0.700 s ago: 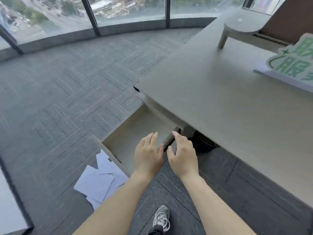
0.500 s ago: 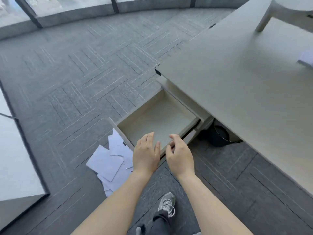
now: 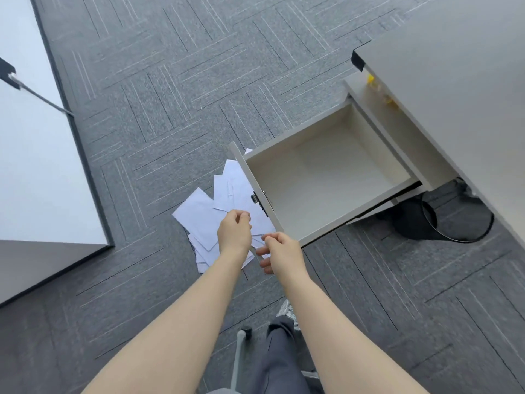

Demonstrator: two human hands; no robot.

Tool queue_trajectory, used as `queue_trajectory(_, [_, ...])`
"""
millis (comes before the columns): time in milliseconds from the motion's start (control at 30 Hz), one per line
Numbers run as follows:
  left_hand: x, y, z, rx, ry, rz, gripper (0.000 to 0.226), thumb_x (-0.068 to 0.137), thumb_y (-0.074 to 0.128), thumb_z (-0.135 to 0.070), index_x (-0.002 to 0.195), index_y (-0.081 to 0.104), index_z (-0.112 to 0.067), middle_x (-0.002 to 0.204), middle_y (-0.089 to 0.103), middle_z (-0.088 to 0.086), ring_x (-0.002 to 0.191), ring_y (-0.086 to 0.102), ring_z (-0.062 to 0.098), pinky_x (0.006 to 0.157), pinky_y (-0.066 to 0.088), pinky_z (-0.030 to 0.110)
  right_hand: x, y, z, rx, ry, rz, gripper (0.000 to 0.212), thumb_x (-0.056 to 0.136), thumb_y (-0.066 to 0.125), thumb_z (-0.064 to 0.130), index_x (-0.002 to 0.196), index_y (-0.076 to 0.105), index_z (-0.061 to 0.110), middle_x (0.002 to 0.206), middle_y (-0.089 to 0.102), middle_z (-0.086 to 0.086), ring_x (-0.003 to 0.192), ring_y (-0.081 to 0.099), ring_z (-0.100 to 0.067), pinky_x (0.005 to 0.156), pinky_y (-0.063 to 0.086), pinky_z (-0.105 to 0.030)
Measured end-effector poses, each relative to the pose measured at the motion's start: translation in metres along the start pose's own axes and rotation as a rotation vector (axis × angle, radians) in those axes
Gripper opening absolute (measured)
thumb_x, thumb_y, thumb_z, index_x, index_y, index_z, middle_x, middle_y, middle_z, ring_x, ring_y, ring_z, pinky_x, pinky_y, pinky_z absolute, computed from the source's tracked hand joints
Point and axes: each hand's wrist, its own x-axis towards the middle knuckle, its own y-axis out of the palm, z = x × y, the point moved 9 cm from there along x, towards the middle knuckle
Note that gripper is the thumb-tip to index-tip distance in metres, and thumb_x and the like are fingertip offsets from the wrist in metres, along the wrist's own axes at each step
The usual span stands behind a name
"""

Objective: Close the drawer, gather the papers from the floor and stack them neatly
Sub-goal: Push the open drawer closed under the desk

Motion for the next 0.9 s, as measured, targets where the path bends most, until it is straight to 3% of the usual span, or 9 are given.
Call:
queue_trajectory(100, [0.017,0.005,0.011,-0.114,-0.078,0.027,0.02,0.093,0.045,-0.018,0.094,0.063,-0.012,0.099,0.069,0.003,0.08,0.066,0.016,0.085,0.052,0.038,0.011,0.017,-0.02,0.086,0.109,0.033,0.019,0.099,0.043,0.019,0.109,0.06,0.016,0.084,0.067,-0.005,0.054,0.052,-0.017,0.052,0.044,-0.028])
queue_trajectory(233, [0.039,0.015,0.017,-0.221,-0.146,0.073,0.02,0.094,0.045,-0.017,0.1,0.063,-0.011,0.099,0.068,0.005,0.084,0.068,0.02,0.08,0.053,0.035,0.022,0.031,-0.036,0.206,0.204,0.04,0.022,0.101,0.042,0.022,0.118,0.055,0.016,0.089,0.069,-0.009,0.056,0.053,-0.019,0.051,0.044,-0.027])
queue_trajectory(500, [0.065,0.037,0.019,-0.275,-0.245,0.16,0.022,0.096,0.045,-0.017,0.108,0.06,-0.006,0.099,0.068,0.01,0.069,0.066,0.019,0.068,0.054,0.028,0.041,0.035,-0.051,0.396,0.286,-0.019,0.019,0.103,0.039,0.025,0.119,0.049,0.02,0.089,0.068,-0.008,0.062,0.056,-0.021,0.059,0.049,-0.032])
queue_trajectory(667, [0.07,0.048,0.016,-0.278,-0.266,0.209,0.026,0.097,0.043,-0.018,0.111,0.061,-0.006,0.104,0.072,0.012,0.071,0.068,0.02,0.068,0.055,0.028,0.047,0.033,-0.055,0.479,0.319,-0.07,0.025,0.103,0.042,0.025,0.124,0.051,0.017,0.09,0.066,-0.007,0.063,0.058,-0.02,0.056,0.049,-0.031])
queue_trajectory(900, [0.074,0.061,0.009,-0.28,-0.274,0.204,0.024,0.097,0.048,-0.021,0.11,0.059,-0.004,0.102,0.072,0.012,0.071,0.069,0.022,0.066,0.055,0.029,0.054,0.019,-0.054,0.53,0.307,-0.141,0.021,0.101,0.041,0.025,0.116,0.055,0.017,0.09,0.062,-0.004,0.064,0.057,-0.02,0.053,0.047,-0.028])
